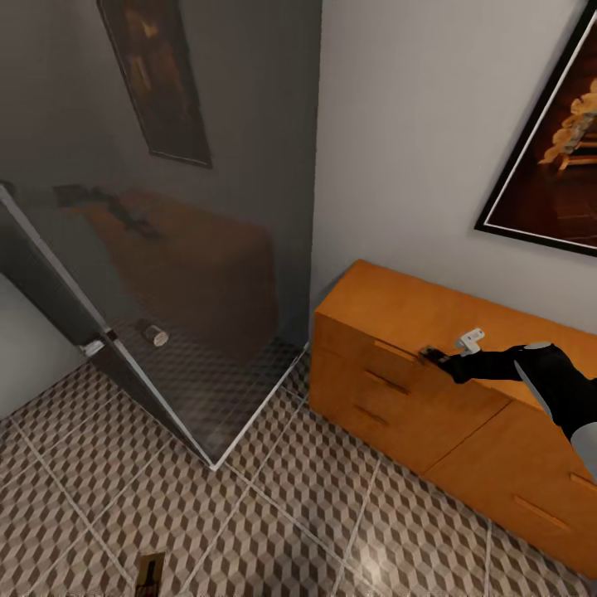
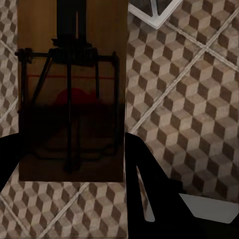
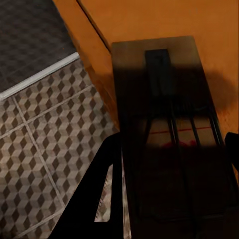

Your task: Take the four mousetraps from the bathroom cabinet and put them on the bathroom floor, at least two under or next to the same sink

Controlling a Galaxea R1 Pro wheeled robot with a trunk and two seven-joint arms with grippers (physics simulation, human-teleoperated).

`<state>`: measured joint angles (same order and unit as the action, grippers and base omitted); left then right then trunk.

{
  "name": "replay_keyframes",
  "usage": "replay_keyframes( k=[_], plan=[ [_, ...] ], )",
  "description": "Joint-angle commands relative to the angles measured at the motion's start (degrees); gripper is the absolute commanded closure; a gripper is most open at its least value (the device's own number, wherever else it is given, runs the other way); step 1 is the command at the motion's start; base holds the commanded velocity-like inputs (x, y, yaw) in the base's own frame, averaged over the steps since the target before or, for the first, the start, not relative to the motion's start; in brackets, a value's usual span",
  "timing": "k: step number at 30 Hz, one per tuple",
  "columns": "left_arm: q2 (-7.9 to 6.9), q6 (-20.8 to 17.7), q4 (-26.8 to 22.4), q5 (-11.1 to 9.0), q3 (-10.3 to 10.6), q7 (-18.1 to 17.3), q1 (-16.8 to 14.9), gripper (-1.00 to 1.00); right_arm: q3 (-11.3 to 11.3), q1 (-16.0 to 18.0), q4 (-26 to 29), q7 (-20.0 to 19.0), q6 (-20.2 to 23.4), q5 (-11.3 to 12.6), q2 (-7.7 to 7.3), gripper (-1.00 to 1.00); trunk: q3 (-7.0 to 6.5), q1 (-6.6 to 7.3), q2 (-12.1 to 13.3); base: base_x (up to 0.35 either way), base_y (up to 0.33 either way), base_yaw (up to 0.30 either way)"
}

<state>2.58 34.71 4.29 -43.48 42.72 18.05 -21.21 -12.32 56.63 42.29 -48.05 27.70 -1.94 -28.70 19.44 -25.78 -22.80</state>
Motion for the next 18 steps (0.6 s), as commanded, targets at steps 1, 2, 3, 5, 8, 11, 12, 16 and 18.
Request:
replay_keyframes(
  k=[1, 2, 3, 5, 8, 11, 12, 16, 18],
  plan=[
    [0.06, 0.09, 0.19, 0.24, 0.34, 0.32, -0.06, 1.00, -0.10, 0.06, 0.07, -0.29, 0.34, -0.08, -0.04, 1.00, 0.11, -0.01, -0.12, -0.239, 0.199, 0.000],
    [0.06, 0.09, 0.19, 0.24, 0.34, 0.32, -0.07, 1.00, -0.11, 0.06, 0.07, -0.27, 0.34, -0.08, -0.04, 1.00, 0.11, -0.01, -0.12, -0.239, 0.199, 0.000],
    [0.06, 0.09, 0.19, 0.24, 0.34, 0.33, -0.07, 1.00, -0.10, 0.06, 0.05, -0.26, 0.34, -0.08, -0.02, 1.00, 0.11, -0.01, -0.12, -0.239, 0.199, 0.000],
    [0.06, 0.09, 0.19, 0.24, 0.34, 0.32, -0.08, 1.00, -0.14, 0.06, 0.01, -0.22, 0.34, -0.08, 0.02, 1.00, 0.11, -0.01, -0.12, -0.239, 0.199, 0.000],
    [0.06, 0.09, 0.19, 0.24, 0.34, 0.32, -0.06, 1.00, -0.16, 0.06, -0.01, -0.21, 0.33, -0.07, 0.10, 1.00, 0.11, -0.01, -0.12, -0.239, 0.199, 0.000],
    [0.06, 0.09, 0.19, 0.24, 0.34, 0.32, -0.06, 1.00, -0.16, 0.08, -0.01, -0.15, 0.33, -0.10, 0.68, 1.00, 0.11, -0.01, -0.12, -0.239, 0.199, 0.000],
    [0.06, 0.09, 0.19, 0.24, 0.34, 0.32, -0.06, 1.00, -0.16, 0.08, -0.05, -0.10, 0.33, -0.12, 0.94, 1.00, 0.11, -0.01, -0.12, -0.239, 0.200, 0.000],
    [0.06, 0.09, 0.17, 0.24, 0.34, 0.32, -0.06, 1.00, -0.16, 0.07, -0.14, 0.29, 0.33, -0.11, 1.51, 1.00, 0.11, -0.01, -0.12, -0.239, 0.202, 0.000],
    [0.06, 0.09, 0.18, 0.24, 0.34, 0.33, -0.06, 1.00, -0.22, 0.06, -0.51, 1.15, 0.23, -0.02, 2.29, 1.00, 0.11, -0.01, -0.12, -0.239, 0.205, 0.000]
  ],
)
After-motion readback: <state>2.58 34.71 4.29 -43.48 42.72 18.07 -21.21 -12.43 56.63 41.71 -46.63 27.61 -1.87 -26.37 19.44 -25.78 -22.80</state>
